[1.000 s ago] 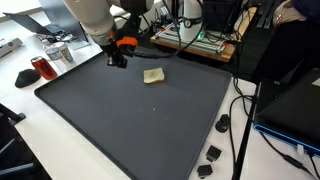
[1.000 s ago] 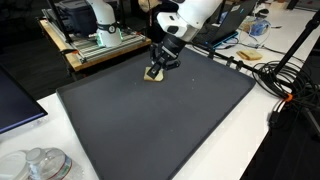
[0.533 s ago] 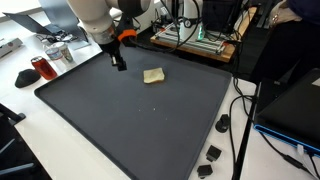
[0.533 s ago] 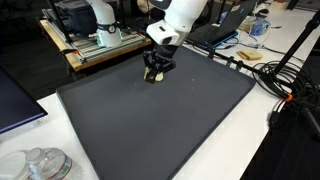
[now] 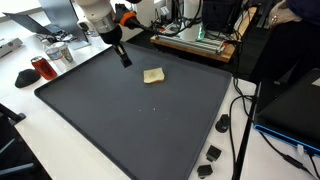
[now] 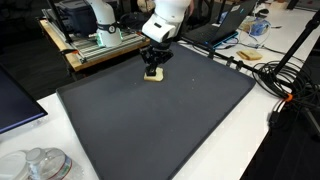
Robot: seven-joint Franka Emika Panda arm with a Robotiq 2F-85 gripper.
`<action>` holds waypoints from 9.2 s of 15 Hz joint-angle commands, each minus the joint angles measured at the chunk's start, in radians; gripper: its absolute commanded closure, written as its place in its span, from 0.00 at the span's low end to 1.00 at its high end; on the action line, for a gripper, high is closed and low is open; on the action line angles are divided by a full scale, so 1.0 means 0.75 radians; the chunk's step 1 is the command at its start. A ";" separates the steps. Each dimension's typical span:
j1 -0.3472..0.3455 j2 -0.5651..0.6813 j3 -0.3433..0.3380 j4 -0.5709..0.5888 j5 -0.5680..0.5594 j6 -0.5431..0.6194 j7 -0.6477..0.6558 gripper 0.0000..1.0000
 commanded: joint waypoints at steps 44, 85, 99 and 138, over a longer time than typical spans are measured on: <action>-0.416 0.497 0.263 0.366 0.729 -0.137 -1.656 0.95; -0.448 0.089 0.037 -0.620 2.234 0.155 -2.886 0.95; -0.059 -0.280 -0.150 -1.056 3.365 0.441 -3.133 0.95; 0.317 -0.630 0.265 -0.908 3.366 1.875 -2.818 0.95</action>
